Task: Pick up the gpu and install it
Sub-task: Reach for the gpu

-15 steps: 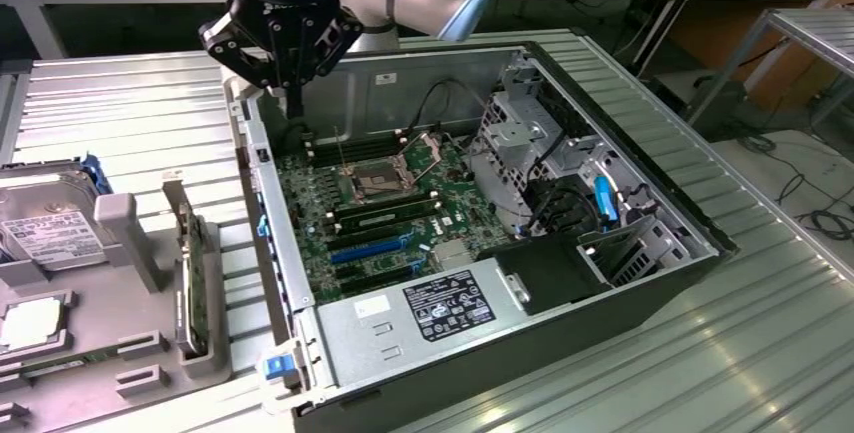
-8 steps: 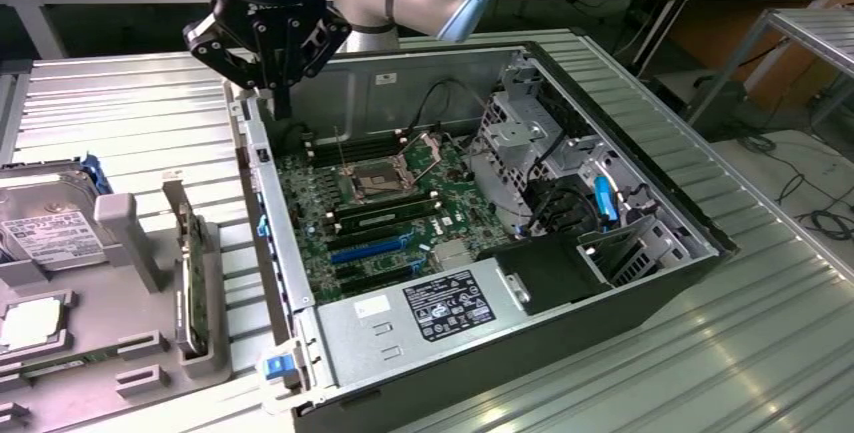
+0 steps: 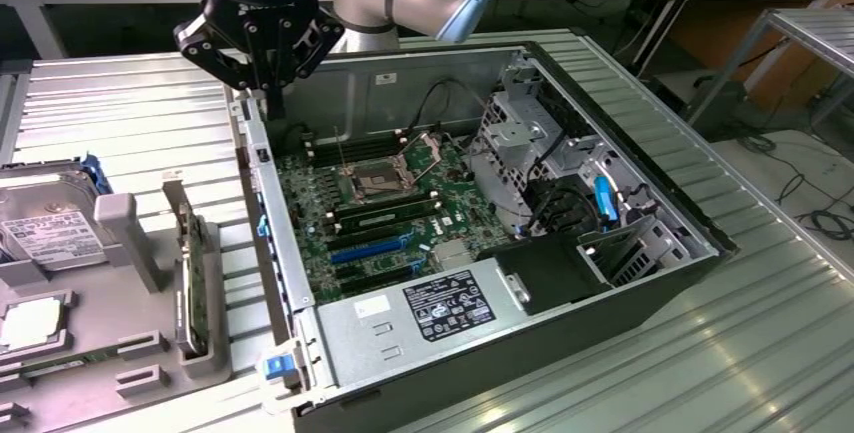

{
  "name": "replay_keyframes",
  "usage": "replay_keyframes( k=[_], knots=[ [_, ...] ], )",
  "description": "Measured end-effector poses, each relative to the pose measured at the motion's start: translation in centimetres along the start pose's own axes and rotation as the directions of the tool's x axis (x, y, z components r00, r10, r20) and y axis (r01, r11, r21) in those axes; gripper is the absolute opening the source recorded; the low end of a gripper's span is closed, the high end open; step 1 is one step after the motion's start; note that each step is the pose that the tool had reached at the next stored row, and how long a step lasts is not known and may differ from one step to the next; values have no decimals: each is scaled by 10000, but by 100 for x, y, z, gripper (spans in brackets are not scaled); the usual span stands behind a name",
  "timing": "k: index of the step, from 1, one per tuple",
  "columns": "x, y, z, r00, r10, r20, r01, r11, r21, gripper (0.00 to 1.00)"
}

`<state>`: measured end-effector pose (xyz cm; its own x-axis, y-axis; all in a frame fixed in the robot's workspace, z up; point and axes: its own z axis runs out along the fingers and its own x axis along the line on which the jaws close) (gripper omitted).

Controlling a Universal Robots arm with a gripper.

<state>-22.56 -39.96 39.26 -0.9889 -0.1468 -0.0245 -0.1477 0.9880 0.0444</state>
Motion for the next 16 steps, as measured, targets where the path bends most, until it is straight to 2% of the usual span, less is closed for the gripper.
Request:
replay_keyframes(
  k=[11, 16],
  knots=[
    [126, 19, -2, 10000, 93, 4, -93, 10000, 2, 11],
    [220, 33, -3, 9999, 150, 7, -150, 9999, 4, 11]
  ],
)
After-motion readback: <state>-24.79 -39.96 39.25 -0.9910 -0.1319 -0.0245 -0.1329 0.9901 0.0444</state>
